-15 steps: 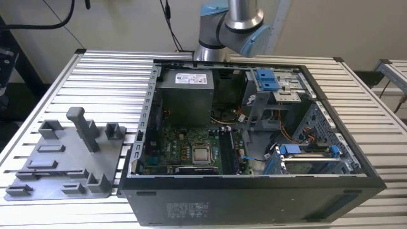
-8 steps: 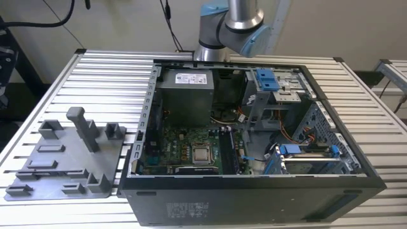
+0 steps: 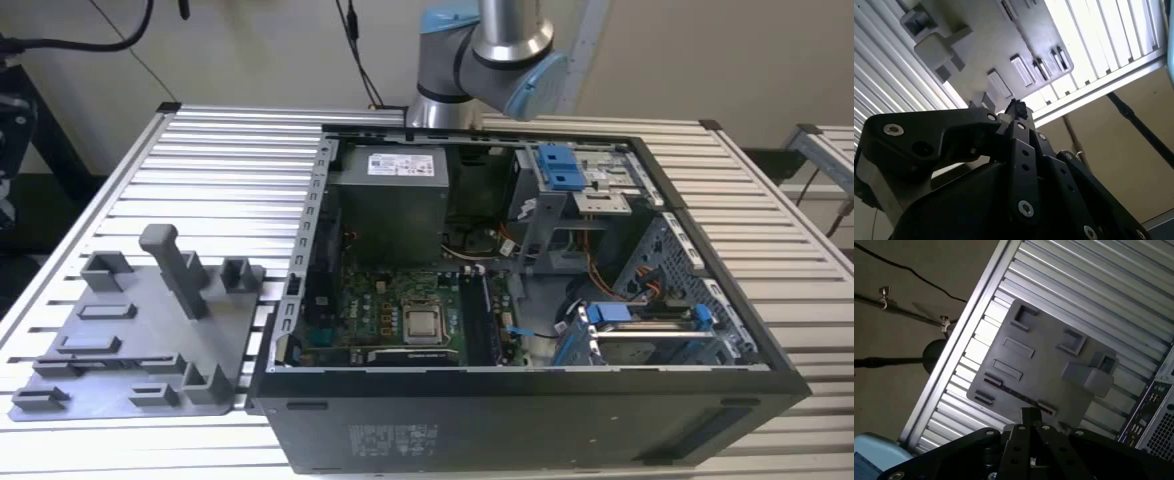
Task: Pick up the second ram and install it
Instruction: 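Pick up the second ram and move it above second insertion slot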
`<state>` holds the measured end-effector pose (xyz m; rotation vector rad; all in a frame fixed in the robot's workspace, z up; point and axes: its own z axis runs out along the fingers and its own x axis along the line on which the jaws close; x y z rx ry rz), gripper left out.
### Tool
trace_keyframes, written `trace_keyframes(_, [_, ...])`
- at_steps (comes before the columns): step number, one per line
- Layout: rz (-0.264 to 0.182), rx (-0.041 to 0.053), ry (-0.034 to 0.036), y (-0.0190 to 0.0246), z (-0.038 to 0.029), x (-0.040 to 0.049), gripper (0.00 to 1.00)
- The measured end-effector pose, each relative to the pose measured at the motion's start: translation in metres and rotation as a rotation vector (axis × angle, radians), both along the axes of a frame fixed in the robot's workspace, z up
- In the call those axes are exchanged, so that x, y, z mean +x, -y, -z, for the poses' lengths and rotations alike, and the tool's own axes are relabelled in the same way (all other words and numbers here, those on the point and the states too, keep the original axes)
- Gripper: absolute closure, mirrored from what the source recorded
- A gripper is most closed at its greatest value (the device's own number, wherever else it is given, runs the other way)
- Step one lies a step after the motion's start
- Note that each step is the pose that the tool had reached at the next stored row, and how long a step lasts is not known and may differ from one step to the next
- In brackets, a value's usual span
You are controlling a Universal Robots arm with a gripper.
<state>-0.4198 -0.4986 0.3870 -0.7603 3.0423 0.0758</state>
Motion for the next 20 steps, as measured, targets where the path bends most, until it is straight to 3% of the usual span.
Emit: trace_keyframes(20, [-0.291, -0.0004, -0.0002, -0.0012, -0.0001, 0.0000, 0.89])
